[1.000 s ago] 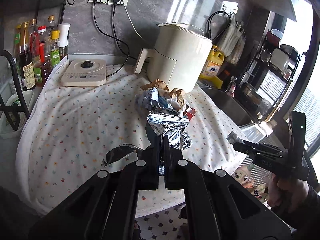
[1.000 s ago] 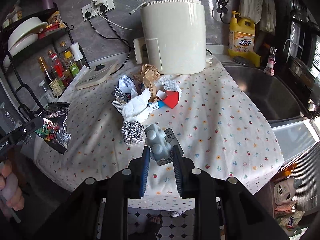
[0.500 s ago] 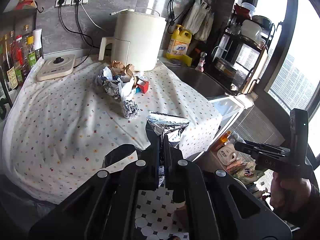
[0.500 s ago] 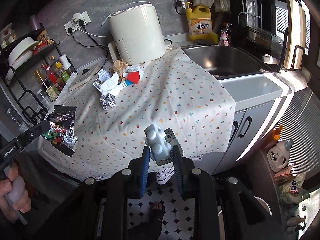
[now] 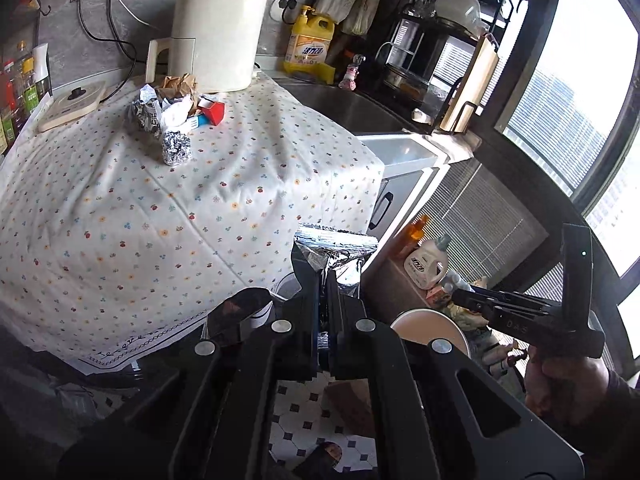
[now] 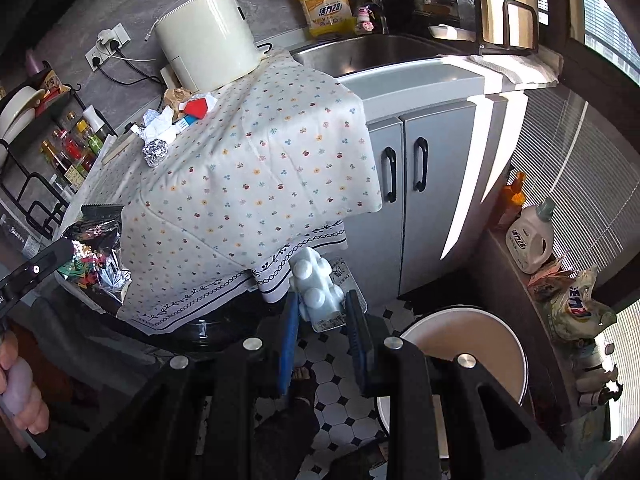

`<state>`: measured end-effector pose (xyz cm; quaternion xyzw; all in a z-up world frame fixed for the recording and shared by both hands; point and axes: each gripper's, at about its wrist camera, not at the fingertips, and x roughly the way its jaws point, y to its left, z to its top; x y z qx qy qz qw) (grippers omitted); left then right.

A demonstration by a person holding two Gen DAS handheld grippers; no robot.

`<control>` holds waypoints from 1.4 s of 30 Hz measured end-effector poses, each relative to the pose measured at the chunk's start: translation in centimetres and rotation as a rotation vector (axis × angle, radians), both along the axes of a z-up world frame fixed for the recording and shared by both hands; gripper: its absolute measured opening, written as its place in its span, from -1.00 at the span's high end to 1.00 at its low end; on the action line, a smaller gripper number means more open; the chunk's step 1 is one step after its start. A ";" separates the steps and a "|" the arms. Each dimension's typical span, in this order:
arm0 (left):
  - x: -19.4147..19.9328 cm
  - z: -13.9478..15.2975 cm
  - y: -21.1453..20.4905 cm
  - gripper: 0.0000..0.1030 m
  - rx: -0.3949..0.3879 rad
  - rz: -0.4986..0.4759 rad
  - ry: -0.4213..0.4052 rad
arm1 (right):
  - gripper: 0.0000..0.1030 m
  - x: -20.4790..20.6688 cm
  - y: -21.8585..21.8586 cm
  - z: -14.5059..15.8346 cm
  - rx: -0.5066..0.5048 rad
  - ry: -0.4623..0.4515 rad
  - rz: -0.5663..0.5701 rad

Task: Collect trash
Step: 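Carry both items over the white bucket and open both grippers to drop them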

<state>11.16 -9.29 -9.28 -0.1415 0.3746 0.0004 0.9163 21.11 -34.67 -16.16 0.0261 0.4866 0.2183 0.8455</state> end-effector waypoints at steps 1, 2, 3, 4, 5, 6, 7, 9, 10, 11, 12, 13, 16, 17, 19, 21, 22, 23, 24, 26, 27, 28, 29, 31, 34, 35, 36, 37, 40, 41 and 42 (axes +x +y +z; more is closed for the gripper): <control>0.2 -0.3 -0.8 0.92 -0.006 -0.018 0.004 | 0.53 -0.3 -1.3 -0.4 -0.007 0.008 -0.024; 0.5 -0.5 -1.9 0.92 -0.010 -0.040 0.008 | 0.53 -0.6 -2.5 -0.7 -0.017 0.015 -0.045; 0.8 -0.7 -2.8 0.92 -0.012 -0.064 0.011 | 0.53 -0.9 -3.6 -0.9 -0.024 0.022 -0.065; 1.1 -0.9 -3.8 0.92 -0.012 -0.090 0.013 | 0.53 -1.2 -4.9 -1.1 -0.029 0.025 -0.085; 1.5 -1.1 -4.8 0.92 -0.012 -0.119 0.016 | 0.53 -1.5 -6.2 -1.4 -0.035 0.029 -0.106; 2.0 -1.3 -6.0 0.92 -0.012 -0.147 0.020 | 0.53 -1.9 -7.3 -1.5 -0.040 0.034 -0.126; 2.4 -1.5 -6.9 0.92 -0.013 -0.173 0.024 | 0.52 -2.2 -8.2 -1.7 -0.044 0.040 -0.144; 3.2 -1.9 -8.8 0.92 -0.021 -0.224 0.032 | 0.49 -3.0 -10.0 -2.2 -0.049 0.051 -0.171; 3.5 -2.1 -9.7 0.92 -0.024 -0.248 0.036 | 0.48 -3.2 -10.6 -2.4 -0.051 0.055 -0.181; 3.8 -2.3 -10.6 0.92 -0.024 -0.272 0.039 | 0.43 -3.5 -11.3 -2.4 -0.044 0.057 -0.194; 4.1 -2.5 -11.5 0.92 -0.027 -0.295 0.042 | 0.04 -3.7 -11.8 -2.3 -0.033 0.050 -0.211; 4.5 -2.8 -12.3 0.92 -0.032 -0.314 0.049 | -0.31 -3.9 -12.2 -2.1 -0.025 0.031 -0.229; 5.4 -3.4 -14.2 0.92 -0.037 -0.362 0.063 | -0.37 -4.4 -13.6 -1.3 -0.028 -0.001 -0.284; 5.6 -3.5 -14.8 0.92 -0.039 -0.377 0.066 | -0.37 -4.5 -14.2 -1.2 -0.025 0.001 -0.306; 6.2 -3.9 -16.0 0.92 -0.042 -0.406 0.072 | -0.39 -4.9 -15.7 -1.3 -0.026 0.010 -0.355; 6.7 -4.4 -17.0 0.92 -0.042 -0.435 0.082 | -0.39 -5.5 -17.2 -1.6 -0.038 0.021 -0.392; 7.0 -4.6 -17.4 0.92 -0.046 -0.448 0.089 | -0.39 -5.8 -18.0 -1.7 -0.046 0.024 -0.411; 7.3 -4.9 -17.9 0.92 -0.051 -0.463 0.096 | -0.39 -6.1 -18.7 -1.7 -0.052 0.026 -0.432; 7.6 -5.2 -18.3 0.91 -0.054 -0.477 0.102 | -0.39 -6.4 -19.5 -1.8 -0.056 0.027 -0.454; 8.3 -5.8 -19.3 0.91 -0.053 -0.508 0.115 | -0.39 -7.0 -20.6 -1.7 -0.057 0.029 -0.492; 8.7 -6.2 -19.9 0.92 -0.053 -0.523 0.123 | -0.39 -7.2 -21.1 -1.7 -0.057 0.030 -0.509; 9.1 -6.6 -20.4 0.91 -0.053 -0.538 0.131 | -0.40 -7.5 -21.4 -1.6 -0.058 0.030 -0.525; 9.5 -7.0 -21.0 0.91 -0.051 -0.552 0.138 | -0.40 -7.7 -21.6 -1.5 -0.058 0.031 -0.537; 10.2 -7.8 -22.0 0.91 -0.052 -0.581 0.158 | -0.45 -8.2 -22.1 -1.5 -0.061 0.031 -0.562; 10.9 -9.0 -23.4 0.91 -0.047 -0.628 0.185 | -0.45 -8.9 -22.7 -1.5 -0.062 0.038 -0.600; 11.1 -9.4 -23.8 0.91 -0.043 -0.642 0.194 | -0.45 -9.1 -22.9 -1.5 -0.063 0.039 -0.613; 11.4 -9.8 -24.3 0.91 -0.041 -0.651 0.205 | -0.45 -9.4 -23.2 -1.5 -0.065 0.040 -0.625; 11.7 -10.0 -24.6 0.89 -0.055 -0.659 0.215 | -0.45 -9.6 -23.4 -1.5 -0.068 0.042 -0.636; 12.2 -10.4 -25.2 0.33 -0.087 -0.681 0.227 | -0.48 -10.1 -23.9 -1.4 -0.068 0.044 -0.666; 12.2 -10.3 -25.2 0.03 -0.085 -0.675 0.215 | -0.49 -10.2 -24.1 -1.4 -0.068 0.045 -0.674; 12.2 -10.2 -25.1 -0.03 -0.093 -0.670 0.206 | -0.50 -10.2 -24.1 -1.4 -0.068 0.045 -0.678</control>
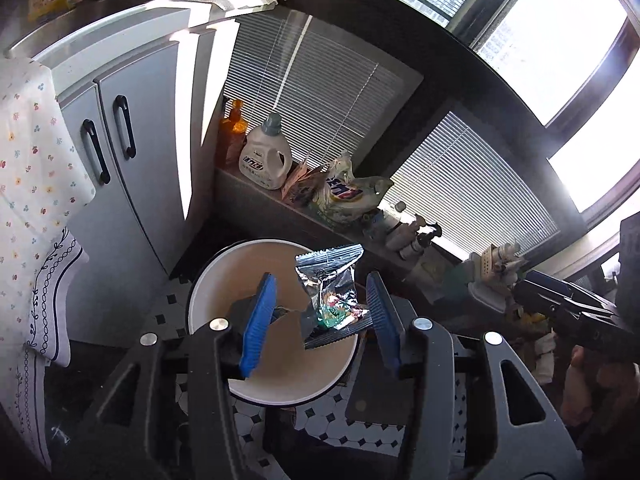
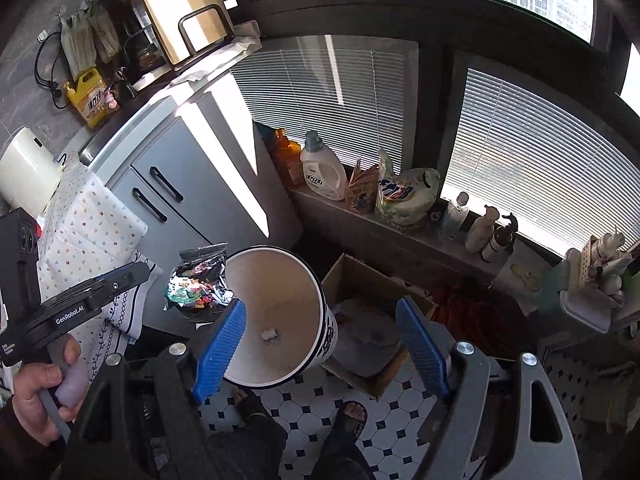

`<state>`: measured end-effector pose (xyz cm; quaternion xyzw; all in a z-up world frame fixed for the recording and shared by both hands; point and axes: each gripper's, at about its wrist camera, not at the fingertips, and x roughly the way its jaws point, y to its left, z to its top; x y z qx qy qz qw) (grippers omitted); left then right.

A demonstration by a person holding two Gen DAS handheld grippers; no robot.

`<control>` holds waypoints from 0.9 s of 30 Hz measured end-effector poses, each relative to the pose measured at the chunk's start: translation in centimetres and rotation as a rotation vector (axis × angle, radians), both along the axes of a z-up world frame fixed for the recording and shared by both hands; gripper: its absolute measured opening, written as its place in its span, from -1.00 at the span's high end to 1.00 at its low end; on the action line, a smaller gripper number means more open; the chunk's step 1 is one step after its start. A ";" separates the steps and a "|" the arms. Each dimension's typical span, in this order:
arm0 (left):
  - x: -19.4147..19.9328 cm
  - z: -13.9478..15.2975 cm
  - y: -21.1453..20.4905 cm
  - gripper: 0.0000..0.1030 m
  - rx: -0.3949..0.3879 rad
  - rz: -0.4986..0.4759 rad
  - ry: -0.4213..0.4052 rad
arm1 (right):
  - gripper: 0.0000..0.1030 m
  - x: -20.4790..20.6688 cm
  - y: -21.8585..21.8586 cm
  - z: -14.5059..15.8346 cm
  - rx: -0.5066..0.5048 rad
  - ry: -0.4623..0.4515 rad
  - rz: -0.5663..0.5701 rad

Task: Collect trash
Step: 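Carry both items over the white bucket and open both grippers to drop them, then return both tools to the counter above the remaining trash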

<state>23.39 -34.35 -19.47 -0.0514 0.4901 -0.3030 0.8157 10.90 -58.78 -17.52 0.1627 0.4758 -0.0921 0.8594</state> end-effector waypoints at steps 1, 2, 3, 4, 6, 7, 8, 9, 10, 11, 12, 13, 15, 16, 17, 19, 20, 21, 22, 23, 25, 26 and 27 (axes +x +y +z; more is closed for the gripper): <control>0.1 0.1 0.1 -0.07 -0.010 -0.002 0.001 | -0.51 0.0 0.0 0.0 -0.001 -0.001 0.000; 0.2 0.2 0.3 -0.08 -0.006 -0.003 0.000 | -0.51 0.2 0.1 0.1 -0.001 -0.001 0.002; 0.2 0.3 0.4 -0.09 0.008 0.002 -0.007 | -0.51 0.3 0.2 0.1 0.000 -0.002 0.007; 0.2 0.5 0.7 -0.11 0.018 0.010 -0.015 | -0.51 0.5 0.4 0.2 0.001 -0.005 0.013; 0.3 0.9 1.5 -0.18 0.017 0.033 -0.018 | -0.52 1.1 1.0 0.4 0.003 -0.012 0.031; 0.3 1.2 2.1 -0.26 0.013 0.048 -0.022 | -0.53 1.5 1.3 0.5 0.003 -0.016 0.041; 0.3 1.6 2.7 -0.35 0.014 0.065 -0.030 | -0.55 1.9 1.7 0.7 0.005 -0.022 0.053; 0.3 2.0 3.3 -0.39 0.017 0.081 -0.041 | -0.59 2.3 2.0 0.9 0.005 -0.027 0.063; 0.2 2.5 3.9 -0.46 0.021 0.099 -0.053 | -0.64 2.8 2.4 1.1 0.006 -0.033 0.074; 0.2 2.9 4.6 -0.52 0.026 0.120 -0.064 | -0.65 3.3 2.9 1.3 0.008 -0.038 0.087; 0.2 3.4 5.4 -0.55 0.031 0.142 -0.073 | -0.69 3.8 3.4 1.5 0.008 -0.043 0.098; 0.1 3.8 6.2 -0.61 0.034 0.166 -0.081 | -0.71 4.3 4.0 1.7 0.009 -0.047 0.111; -0.1 4.7 8.0 -0.68 0.042 0.218 -0.099 | -0.74 5.5 5.2 2.2 0.013 -0.058 0.140; -0.2 5.1 9.0 -0.73 0.045 0.248 -0.108 | -0.78 6.0 5.8 2.4 0.011 -0.064 0.154; -0.3 5.5 10.0 -0.80 0.047 0.276 -0.117 | -0.80 6.5 6.7 2.7 0.007 -0.071 0.170; -0.6 6.2 12.3 -0.87 0.054 0.336 -0.132 | -0.85 7.6 8.4 3.3 0.006 -0.085 0.209; -0.8 6.6 13.3 -0.89 0.058 0.363 -0.138 | -0.85 8.1 9.2 3.6 0.008 -0.091 0.229; -1.0 6.8 14.3 -0.89 0.063 0.389 -0.142 | -0.85 8.7 10.1 3.8 0.012 -0.095 0.252; -1.2 7.1 15.4 -0.89 0.066 0.416 -0.146 | -0.85 9.2 11.0 4.0 0.015 -0.099 0.272; -1.4 7.4 16.4 -0.89 0.069 0.443 -0.149 | -0.85 9.7 11.9 4.3 0.018 -0.102 0.294; -1.8 7.9 18.4 -0.89 0.074 0.496 -0.157 | -0.85 10.6 13.8 4.7 0.021 -0.109 0.334; -1.9 8.2 19.4 -0.89 0.076 0.519 -0.161 | -0.85 11.1 14.9 5.0 0.021 -0.114 0.354; -2.1 8.4 20.5 -0.89 0.080 0.544 -0.165 | -0.85 11.6 15.8 5.3 0.021 -0.119 0.373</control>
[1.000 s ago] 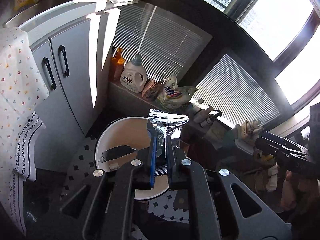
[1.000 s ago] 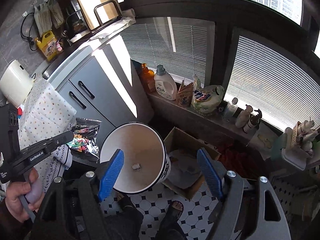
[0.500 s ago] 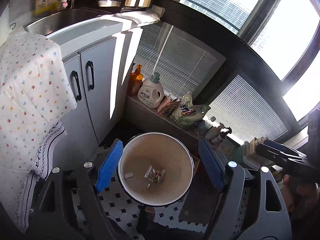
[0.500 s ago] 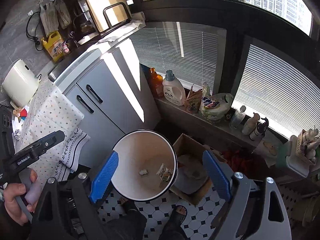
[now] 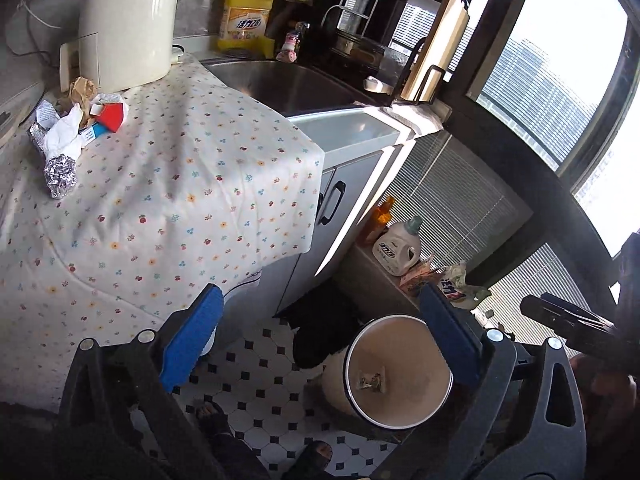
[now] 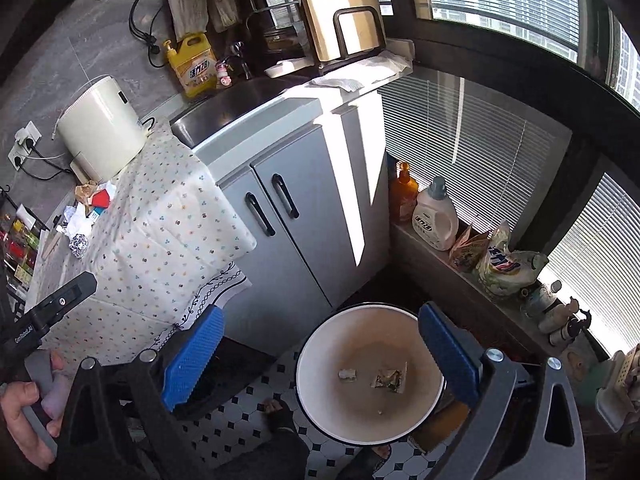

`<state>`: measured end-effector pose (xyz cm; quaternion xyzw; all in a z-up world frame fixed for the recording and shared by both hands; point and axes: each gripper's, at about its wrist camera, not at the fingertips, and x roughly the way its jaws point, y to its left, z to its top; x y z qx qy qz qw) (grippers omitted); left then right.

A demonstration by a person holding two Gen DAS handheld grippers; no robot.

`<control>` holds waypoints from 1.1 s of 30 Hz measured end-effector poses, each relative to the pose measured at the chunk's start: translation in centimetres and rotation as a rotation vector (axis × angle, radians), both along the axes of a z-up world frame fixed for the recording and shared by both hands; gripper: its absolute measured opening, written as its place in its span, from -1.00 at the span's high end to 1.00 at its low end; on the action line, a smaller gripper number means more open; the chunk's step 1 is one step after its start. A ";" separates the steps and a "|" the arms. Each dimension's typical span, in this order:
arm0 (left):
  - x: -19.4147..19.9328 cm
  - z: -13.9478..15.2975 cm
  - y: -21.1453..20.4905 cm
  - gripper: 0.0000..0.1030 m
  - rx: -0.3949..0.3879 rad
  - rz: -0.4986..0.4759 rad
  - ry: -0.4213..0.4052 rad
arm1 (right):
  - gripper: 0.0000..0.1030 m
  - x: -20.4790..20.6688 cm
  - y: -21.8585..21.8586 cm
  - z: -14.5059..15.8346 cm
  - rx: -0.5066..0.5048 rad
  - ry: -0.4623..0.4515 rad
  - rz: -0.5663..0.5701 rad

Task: Collect trash
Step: 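Return both tools to the counter above the remaining trash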

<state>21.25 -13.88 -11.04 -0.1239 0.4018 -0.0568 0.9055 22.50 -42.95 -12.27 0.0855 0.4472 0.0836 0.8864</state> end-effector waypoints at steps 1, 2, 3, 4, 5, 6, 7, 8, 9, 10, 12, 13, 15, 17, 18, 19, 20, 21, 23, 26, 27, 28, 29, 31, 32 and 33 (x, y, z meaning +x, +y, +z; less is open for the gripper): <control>-0.2 0.2 1.0 -0.89 0.003 0.022 -0.004 | -0.85 0.5 1.0 0.3 -0.001 -0.006 0.019; -0.3 0.4 2.0 -0.89 0.002 0.043 -0.009 | -0.85 0.9 1.9 0.6 -0.001 -0.012 0.035; -0.5 0.6 3.1 -0.89 0.000 0.064 -0.015 | -0.85 1.3 2.8 0.9 -0.001 -0.018 0.053; -0.6 0.8 4.0 -0.89 -0.001 0.083 -0.020 | -0.85 1.7 3.7 1.2 -0.001 -0.023 0.068; -0.7 1.0 5.0 -0.89 -0.001 0.102 -0.025 | -0.85 2.0 4.7 1.5 -0.003 -0.029 0.084; -0.9 1.1 5.9 -0.89 0.000 0.120 -0.030 | -0.85 2.4 5.7 1.7 -0.004 -0.034 0.099; -1.0 1.3 6.8 -0.89 0.000 0.137 -0.035 | -0.85 2.7 6.6 2.0 -0.006 -0.039 0.112; -1.1 1.4 7.7 -0.89 0.002 0.154 -0.039 | -0.85 3.1 7.5 2.3 -0.007 -0.044 0.126; -1.2 1.5 8.6 -0.89 0.002 0.171 -0.043 | -0.85 3.5 8.3 2.5 -0.010 -0.048 0.139; -1.2 1.5 9.4 -0.89 0.002 0.187 -0.046 | -0.85 3.8 9.2 2.7 -0.011 -0.051 0.150; -1.2 1.8 11.2 -0.89 -0.001 0.220 -0.057 | -0.85 4.4 10.9 3.1 -0.014 -0.058 0.170; -1.3 1.9 12.1 -0.89 -0.002 0.235 -0.064 | -0.85 4.7 11.7 3.3 -0.016 -0.062 0.179; -1.3 2.2 14.0 -0.89 -0.005 0.265 -0.080 | -0.85 5.3 13.4 3.7 -0.021 -0.072 0.196; -1.2 2.5 15.7 -0.89 -0.010 0.289 -0.095 | -0.85 5.7 15.0 4.1 -0.025 -0.083 0.210; -1.1 2.6 16.6 -0.89 -0.013 0.300 -0.102 | -0.85 5.9 15.8 4.3 -0.026 -0.086 0.216; -0.9 2.7 17.5 -0.88 -0.014 0.313 -0.110 | -0.85 6.1 16.5 4.4 -0.028 -0.089 0.222; -0.7 2.8 18.3 -0.88 -0.016 0.326 -0.117 | -0.85 6.3 17.3 4.5 -0.029 -0.092 0.227; -0.6 2.8 19.2 -0.88 -0.020 0.341 -0.122 | -0.85 6.4 18.0 4.6 -0.033 -0.094 0.232; -0.1 2.9 20.8 -0.80 -0.031 0.363 -0.127 | -0.85 6.8 19.4 4.7 -0.039 -0.095 0.239; 0.9 2.7 23.1 -0.66 -0.042 0.382 -0.126 | -0.85 7.3 21.3 4.6 -0.043 -0.095 0.241; 1.3 2.7 23.6 -0.64 -0.045 0.384 -0.127 | -0.85 7.4 21.8 4.6 -0.044 -0.094 0.239; 1.6 2.5 24.2 -0.58 -0.046 0.385 -0.127 | -0.85 7.6 22.3 4.6 -0.045 -0.094 0.237; 2.2 2.4 24.7 -0.50 -0.048 0.383 -0.123 | -0.85 7.7 22.7 4.5 -0.046 -0.095 0.234; 3.2 2.0 25.9 -0.36 -0.053 0.379 -0.112 | -0.85 7.8 23.6 4.4 -0.048 -0.093 0.223; 3.7 1.8 26.4 -0.29 -0.055 0.379 -0.105 | -0.85 8.0 23.9 4.3 -0.044 -0.091 0.219; 4.2 1.6 26.9 -0.25 -0.057 0.378 -0.098 | -0.84 8.1 24.4 4.2 -0.041 -0.091 0.215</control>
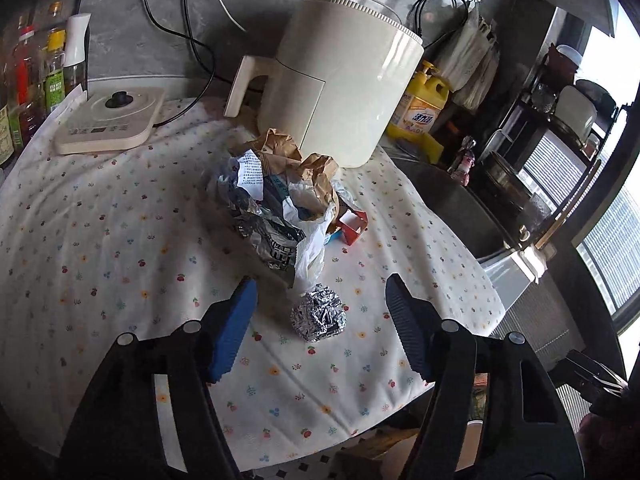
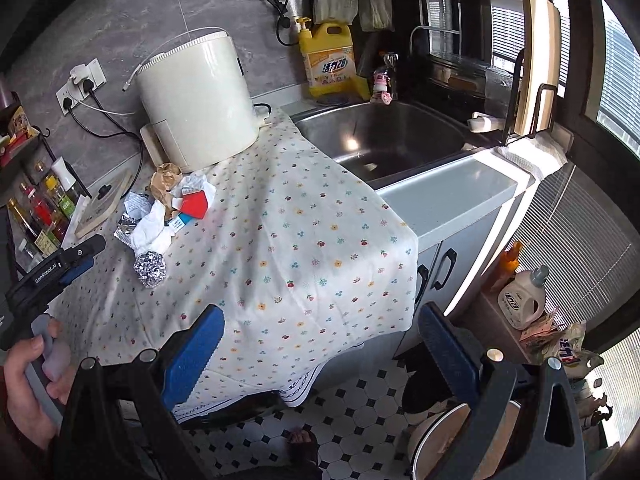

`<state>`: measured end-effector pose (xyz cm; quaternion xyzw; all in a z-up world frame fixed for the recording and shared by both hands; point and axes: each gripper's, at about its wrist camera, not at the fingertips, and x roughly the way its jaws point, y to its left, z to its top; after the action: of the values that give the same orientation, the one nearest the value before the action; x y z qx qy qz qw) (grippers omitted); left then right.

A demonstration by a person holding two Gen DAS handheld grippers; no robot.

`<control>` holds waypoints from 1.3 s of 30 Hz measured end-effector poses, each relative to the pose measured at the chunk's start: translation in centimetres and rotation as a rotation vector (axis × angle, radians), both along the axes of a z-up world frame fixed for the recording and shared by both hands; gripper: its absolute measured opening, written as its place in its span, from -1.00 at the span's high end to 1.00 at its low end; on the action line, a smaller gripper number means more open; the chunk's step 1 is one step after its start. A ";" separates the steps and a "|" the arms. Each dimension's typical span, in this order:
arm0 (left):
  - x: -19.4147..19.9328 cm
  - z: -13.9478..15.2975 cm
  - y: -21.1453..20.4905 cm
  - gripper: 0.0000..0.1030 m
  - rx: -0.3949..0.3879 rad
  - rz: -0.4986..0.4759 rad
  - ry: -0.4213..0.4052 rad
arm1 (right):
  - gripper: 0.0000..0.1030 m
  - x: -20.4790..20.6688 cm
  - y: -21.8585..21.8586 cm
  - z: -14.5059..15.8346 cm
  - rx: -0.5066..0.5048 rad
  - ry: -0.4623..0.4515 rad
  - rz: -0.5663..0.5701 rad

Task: Collect trash
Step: 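Return both tools to the counter above the remaining trash, then grasp a foil wrapper with the left gripper while the right gripper grasps the foil ball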

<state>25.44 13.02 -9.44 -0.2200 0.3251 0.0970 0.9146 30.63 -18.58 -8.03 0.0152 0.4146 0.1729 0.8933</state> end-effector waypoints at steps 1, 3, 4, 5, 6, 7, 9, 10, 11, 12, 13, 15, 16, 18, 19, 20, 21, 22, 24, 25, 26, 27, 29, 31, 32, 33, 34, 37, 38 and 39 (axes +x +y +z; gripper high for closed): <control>0.5 -0.2 0.5 -0.19 -0.004 -0.004 0.005 | -0.83 0.1 0.4 0.0 0.001 -0.001 -0.004; 1.5 -0.6 1.3 -0.08 -0.016 -0.018 0.014 | -0.80 0.4 1.4 -0.1 0.001 -0.001 -0.011; 1.9 -0.8 1.6 -0.04 -0.020 -0.027 0.017 | -0.78 0.5 1.9 -0.2 0.003 0.001 -0.014; 2.3 -0.9 1.9 0.00 -0.023 -0.038 0.018 | -0.78 0.7 2.4 -0.3 0.006 0.003 -0.018; 2.7 -1.0 2.1 0.00 -0.023 -0.050 0.019 | -0.78 0.8 2.9 -0.4 0.009 0.008 -0.023; 3.1 -1.0 2.2 0.01 -0.022 -0.064 0.019 | -0.77 1.0 3.3 -0.6 0.012 0.012 -0.027; 3.7 -1.2 2.7 0.16 -0.025 -0.093 0.014 | -0.77 1.2 4.5 -0.9 0.015 0.016 -0.029; 4.1 -1.4 3.0 0.36 -0.026 -0.111 0.018 | -0.77 1.3 5.0 -1.1 0.013 0.018 -0.029; 4.4 -1.6 3.1 0.65 -0.025 -0.127 0.029 | -0.77 1.5 5.7 -1.2 0.014 0.025 -0.028; 4.7 -1.8 3.3 0.78 -0.026 -0.140 0.041 | -0.75 1.6 6.3 -1.4 0.017 0.033 -0.023; 4.7 -1.8 3.5 0.89 -0.031 -0.149 0.042 | -0.73 1.7 6.9 -1.5 0.019 0.038 -0.015; 4.3 -1.5 3.8 0.89 -0.026 -0.159 0.027 | -0.72 1.9 8.6 -1.6 0.013 0.040 0.013; 4.0 -1.3 4.1 0.89 -0.023 -0.161 0.021 | -0.72 2.1 9.4 -1.6 0.009 0.040 0.029; 3.2 -1.0 4.8 0.90 -0.019 -0.157 0.004 | -0.70 2.4 11.1 -1.8 0.006 0.046 0.063; 2.7 -0.8 5.2 0.90 -0.021 -0.154 -0.007 | -0.68 2.6 12.0 -1.8 0.005 0.049 0.081; 2.1 -0.5 5.6 0.90 -0.022 -0.151 -0.019 | -0.67 2.8 13.0 -1.9 0.000 0.050 0.103; 1.5 -0.3 6.0 0.90 -0.019 -0.145 -0.029 | -0.66 2.9 14.1 -1.9 -0.007 0.048 0.127; 1.0 -0.1 6.3 0.90 -0.016 -0.141 -0.037 | -0.66 2.9 15.1 -1.9 -0.013 0.046 0.152; -0.1 0.2 6.7 0.90 -0.016 -0.136 -0.055 | -0.66 2.8 17.1 -2.1 -0.024 0.045 0.207; -0.7 0.4 7.0 0.90 -0.018 -0.130 -0.062 | -0.66 2.8 18.1 -2.2 -0.029 0.046 0.232; -1.2 0.5 7.3 0.90 -0.020 -0.123 -0.067 | -0.66 2.7 18.9 -2.3 -0.034 0.048 0.254; -1.6 0.5 7.5 0.90 -0.019 -0.113 -0.069 | -0.65 2.6 19.7 -2.5 -0.037 0.052 0.275; -2.6 0.4 8.3 0.90 -0.016 -0.083 -0.068 | -0.65 2.4 21.4 -3.0 -0.041 0.063 0.317; -3.6 0.0 9.3 0.90 -0.023 -0.042 -0.056 | -0.65 2.2 23.0 -3.5 -0.051 0.071 0.356; -4.1 -0.1 9.9 0.90 -0.026 -0.020 -0.048 | -0.65 2.3 23.7 -3.9 -0.056 0.077 0.372; -4.7 -0.2 10.5 0.90 -0.026 0.002 -0.041 | -0.65 2.4 24.3 -4.3 -0.061 0.082 0.382; -5.3 -0.2 11.1 0.90 -0.024 0.023 -0.037 | -0.65 2.4 24.8 -4.6 -0.069 0.084 0.382; -7.4 0.0 12.7 0.90 -0.012 0.088 -0.037 | -0.48 2.8 26.1 -5.6 -0.077 0.112 0.383; -8.2 0.0 13.2 0.90 -0.013 0.111 -0.037 | -0.38 2.9 26.5 -6.0 -0.079 0.125 0.389; -8.9 0.0 13.6 0.90 -0.015 0.133 -0.036 | -0.13 2.9 26.9 -6.2 -0.085 0.139 0.397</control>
<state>16.52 26.65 -9.49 -0.2496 0.2938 0.1515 0.9102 33.55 8.35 -14.26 -0.0926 0.4768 0.3264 0.8109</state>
